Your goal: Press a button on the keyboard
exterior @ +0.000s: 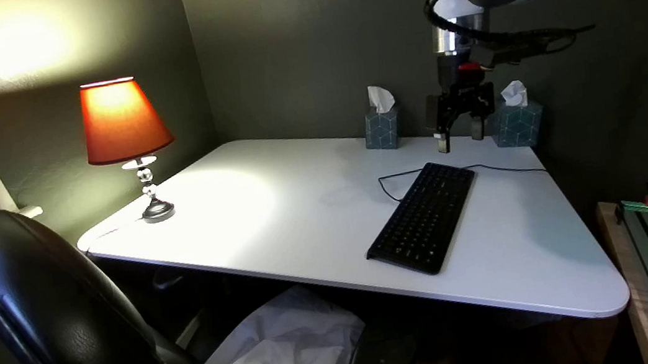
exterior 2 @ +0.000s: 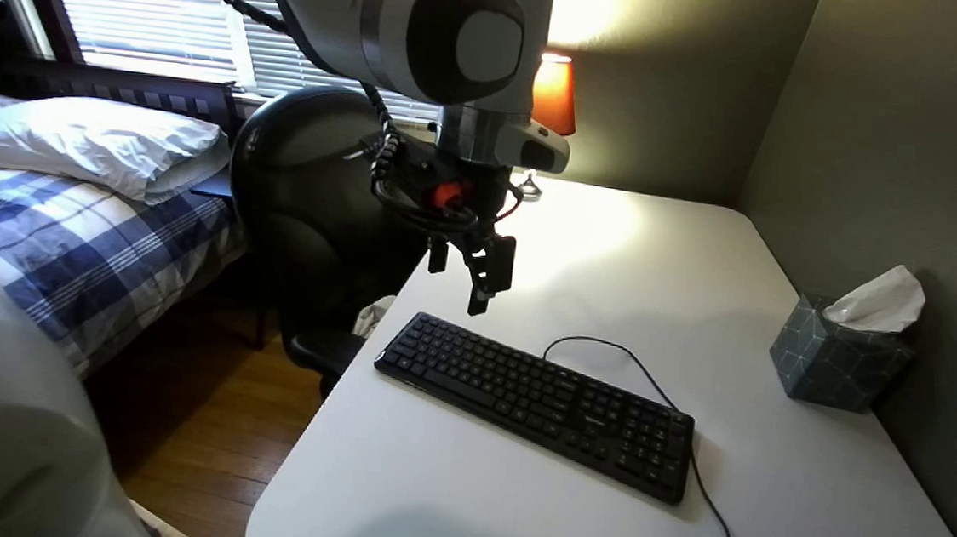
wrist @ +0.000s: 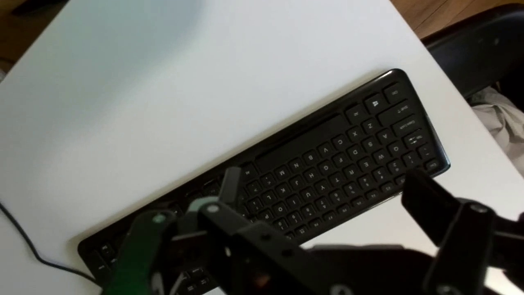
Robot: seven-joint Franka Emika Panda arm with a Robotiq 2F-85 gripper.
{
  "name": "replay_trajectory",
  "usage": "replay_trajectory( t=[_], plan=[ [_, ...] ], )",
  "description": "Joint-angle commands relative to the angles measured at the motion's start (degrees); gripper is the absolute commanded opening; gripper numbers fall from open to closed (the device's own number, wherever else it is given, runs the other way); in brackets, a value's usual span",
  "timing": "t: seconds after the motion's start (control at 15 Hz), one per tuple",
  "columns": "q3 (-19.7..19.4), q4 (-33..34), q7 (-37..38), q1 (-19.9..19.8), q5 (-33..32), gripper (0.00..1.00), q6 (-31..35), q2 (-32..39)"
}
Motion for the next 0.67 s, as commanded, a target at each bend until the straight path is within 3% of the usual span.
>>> replay_trajectory(
  t=[0.0,0.53,0.6],
  plan=[
    [0.35,-0.95,1.34,-0.39,-3.37,1.00,5.14,3.38],
    [-2.87,-1.89,-0.05,-1.16,-2.73,1.00,12.46,10.57],
    [-3.36,-2.05,-0.33,-1.18,-2.32,0.80,13.36,11.40]
  ],
)
